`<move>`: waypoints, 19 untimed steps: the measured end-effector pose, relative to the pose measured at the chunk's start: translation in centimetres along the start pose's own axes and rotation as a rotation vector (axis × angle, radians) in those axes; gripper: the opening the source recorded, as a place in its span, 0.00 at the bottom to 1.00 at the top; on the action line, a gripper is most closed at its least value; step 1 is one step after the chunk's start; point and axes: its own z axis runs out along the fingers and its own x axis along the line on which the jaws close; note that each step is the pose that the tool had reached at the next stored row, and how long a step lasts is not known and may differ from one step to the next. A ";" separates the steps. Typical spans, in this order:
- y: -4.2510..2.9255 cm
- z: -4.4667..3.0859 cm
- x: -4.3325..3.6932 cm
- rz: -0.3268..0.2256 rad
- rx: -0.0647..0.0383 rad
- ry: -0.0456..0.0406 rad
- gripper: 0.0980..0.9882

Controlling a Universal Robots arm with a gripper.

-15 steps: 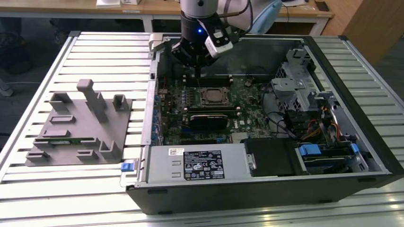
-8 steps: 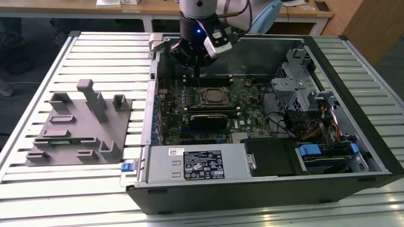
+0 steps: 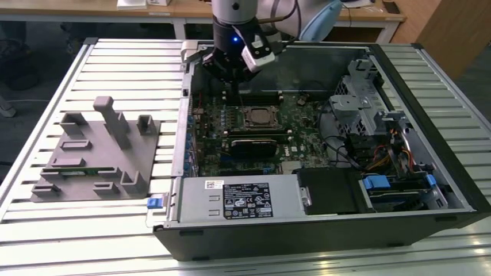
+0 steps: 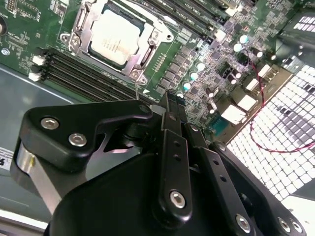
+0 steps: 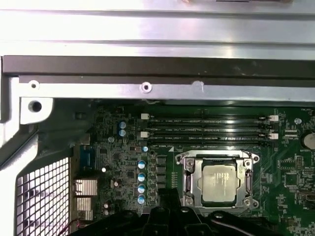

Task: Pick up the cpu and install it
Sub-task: 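Install the first cpu locking lever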

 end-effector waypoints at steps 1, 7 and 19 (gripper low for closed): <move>0.14 0.10 0.02 0.000 0.000 0.0000 0.01; 1.02 0.59 0.18 0.000 0.000 0.0000 0.01; 2.45 1.05 0.30 0.000 0.000 0.0000 0.01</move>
